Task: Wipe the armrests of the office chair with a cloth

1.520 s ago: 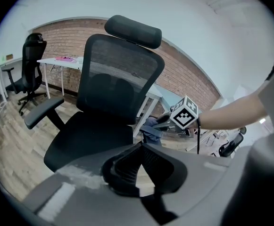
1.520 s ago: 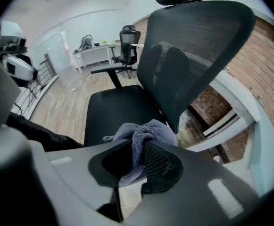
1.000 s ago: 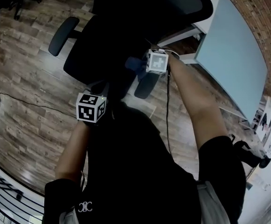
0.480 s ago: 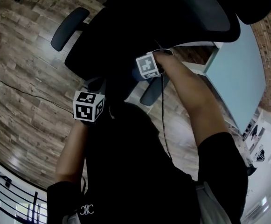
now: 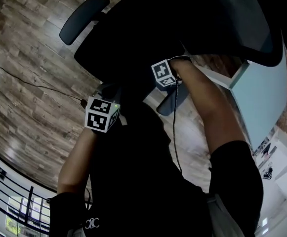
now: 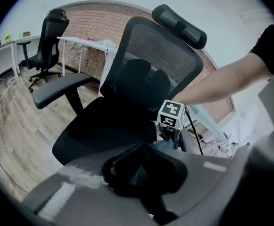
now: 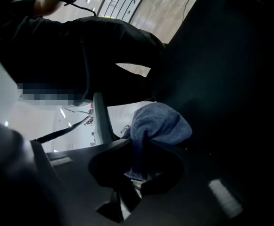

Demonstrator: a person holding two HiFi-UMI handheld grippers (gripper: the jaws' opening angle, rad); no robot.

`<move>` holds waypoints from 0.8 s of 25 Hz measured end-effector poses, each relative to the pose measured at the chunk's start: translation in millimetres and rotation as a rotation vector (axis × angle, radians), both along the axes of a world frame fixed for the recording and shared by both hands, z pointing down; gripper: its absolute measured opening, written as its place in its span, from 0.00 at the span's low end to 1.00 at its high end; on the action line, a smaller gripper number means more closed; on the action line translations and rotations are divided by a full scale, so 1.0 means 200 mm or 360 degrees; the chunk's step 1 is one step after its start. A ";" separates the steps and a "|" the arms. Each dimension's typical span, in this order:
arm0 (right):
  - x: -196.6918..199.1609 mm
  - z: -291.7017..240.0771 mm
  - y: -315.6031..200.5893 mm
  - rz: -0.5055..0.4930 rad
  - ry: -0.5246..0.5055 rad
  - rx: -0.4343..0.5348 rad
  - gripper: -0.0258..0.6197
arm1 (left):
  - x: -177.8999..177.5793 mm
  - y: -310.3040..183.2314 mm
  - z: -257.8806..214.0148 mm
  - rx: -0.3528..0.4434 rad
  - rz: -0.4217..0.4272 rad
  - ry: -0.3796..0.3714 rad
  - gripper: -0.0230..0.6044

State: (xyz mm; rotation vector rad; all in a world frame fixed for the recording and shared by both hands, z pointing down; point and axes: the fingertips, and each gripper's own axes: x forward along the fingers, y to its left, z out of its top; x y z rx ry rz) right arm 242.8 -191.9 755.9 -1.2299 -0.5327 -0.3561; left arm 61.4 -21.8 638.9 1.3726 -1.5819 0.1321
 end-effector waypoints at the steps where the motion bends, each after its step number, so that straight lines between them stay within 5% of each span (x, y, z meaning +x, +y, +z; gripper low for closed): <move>1: 0.01 0.03 0.00 -0.0005 -0.0003 -0.0019 0.14 | 0.00 0.01 0.01 -0.0006 0.0000 0.0002 0.04; 8: 0.07 0.24 0.01 0.0002 -0.0163 -0.0081 0.13 | 0.01 0.07 0.09 -0.0059 -0.0006 -0.0032 0.04; 20: 0.01 0.50 -0.18 -0.0053 -0.0277 0.0063 0.14 | 0.09 0.20 0.18 -0.0138 -0.0106 -0.0030 0.04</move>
